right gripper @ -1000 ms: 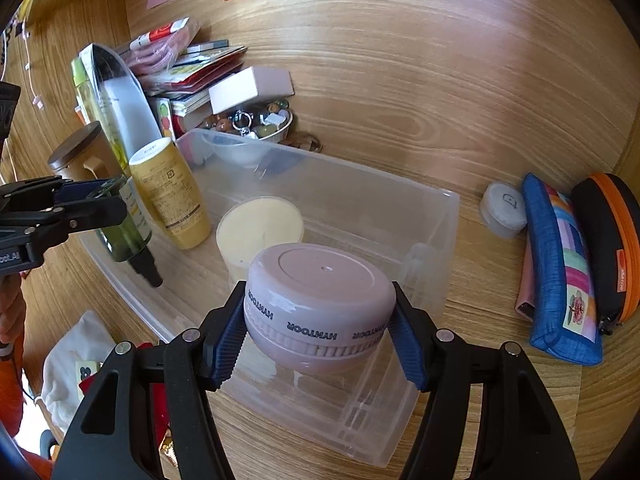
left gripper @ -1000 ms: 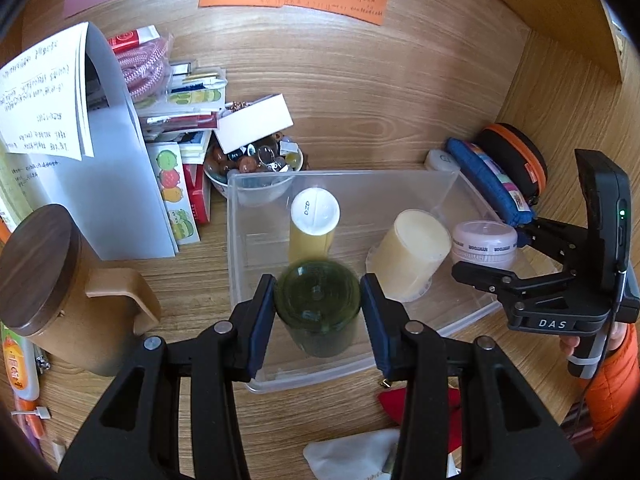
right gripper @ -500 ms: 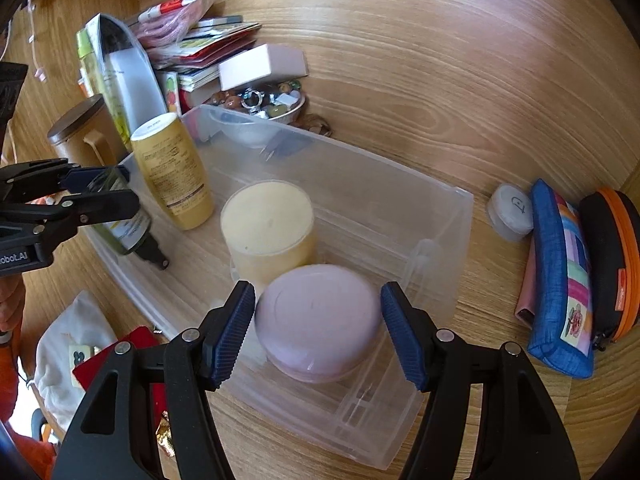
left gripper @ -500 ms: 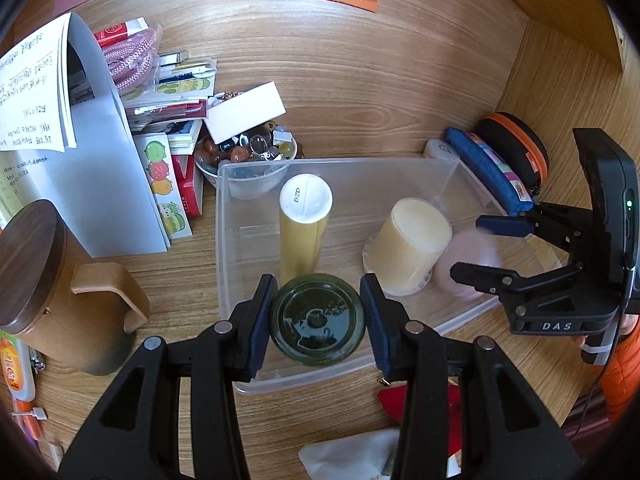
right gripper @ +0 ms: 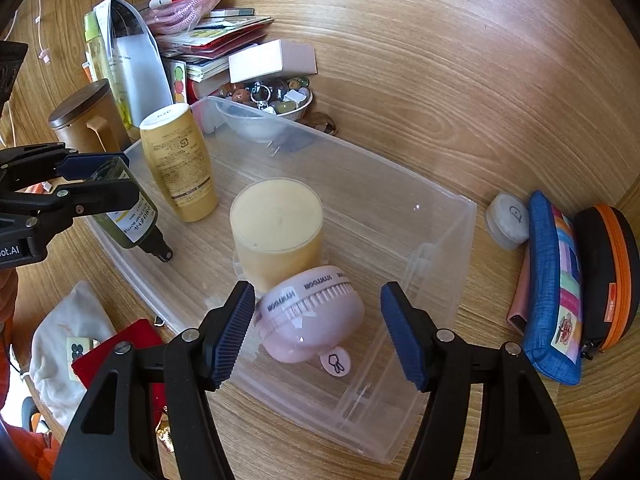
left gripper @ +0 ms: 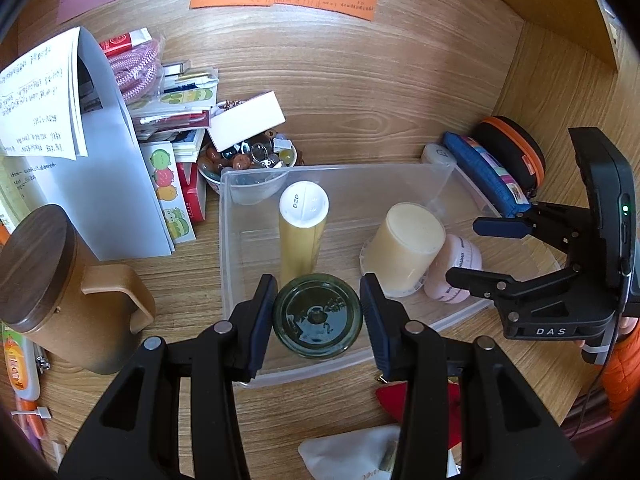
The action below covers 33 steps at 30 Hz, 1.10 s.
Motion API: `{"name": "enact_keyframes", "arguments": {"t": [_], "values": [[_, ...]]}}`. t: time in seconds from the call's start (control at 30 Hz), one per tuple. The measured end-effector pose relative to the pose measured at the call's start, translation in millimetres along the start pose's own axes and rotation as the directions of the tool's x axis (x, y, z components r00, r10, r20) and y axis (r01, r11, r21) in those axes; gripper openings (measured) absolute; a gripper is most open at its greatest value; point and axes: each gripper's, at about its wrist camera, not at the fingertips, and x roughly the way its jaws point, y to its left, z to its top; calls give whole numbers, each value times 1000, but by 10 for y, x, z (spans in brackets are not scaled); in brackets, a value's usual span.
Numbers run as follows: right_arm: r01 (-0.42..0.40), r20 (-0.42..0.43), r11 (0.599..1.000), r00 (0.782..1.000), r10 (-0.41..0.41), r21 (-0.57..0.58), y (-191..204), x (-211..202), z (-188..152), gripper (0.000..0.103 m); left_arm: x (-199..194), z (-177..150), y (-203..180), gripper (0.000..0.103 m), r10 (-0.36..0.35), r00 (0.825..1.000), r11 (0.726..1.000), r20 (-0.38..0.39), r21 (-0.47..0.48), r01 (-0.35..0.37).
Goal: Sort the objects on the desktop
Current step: 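Lower both jars into the bin and open both tools, then withdraw both open tools from the bin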
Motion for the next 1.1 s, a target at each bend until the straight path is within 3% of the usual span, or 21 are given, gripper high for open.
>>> {"name": "enact_keyframes", "arguments": {"t": [0.23,0.37,0.6,0.73,0.9,0.97,1.1], "values": [[5,21,1000,1000,-5,-9,38,-104,-10,67,-95,-5,-22,43,3,1000,1000,13,3,-3],[13,44,1000,999,-13,-7,62,-202,-20,72,-175,-3,-37,50,12,999,1000,30,4,-12],[18,77,1000,997,-18,3,89,-361,-43,75,-307,-15,-69,51,16,999,1000,47,7,-17],[22,90,1000,996,-23,8,95,-435,-60,76,-382,-35,-96,60,26,998,1000,60,11,-26],[16,111,1000,994,-18,20,112,-542,-93,77,-491,-70,-139,63,32,997,999,74,23,-34],[12,117,1000,993,-15,24,120,-573,-110,78,-535,-88,-159,70,39,996,999,82,29,-42],[-7,135,999,991,2,37,136,-662,-175,78,-622,-133,-197,73,52,994,998,96,37,-56]]}}
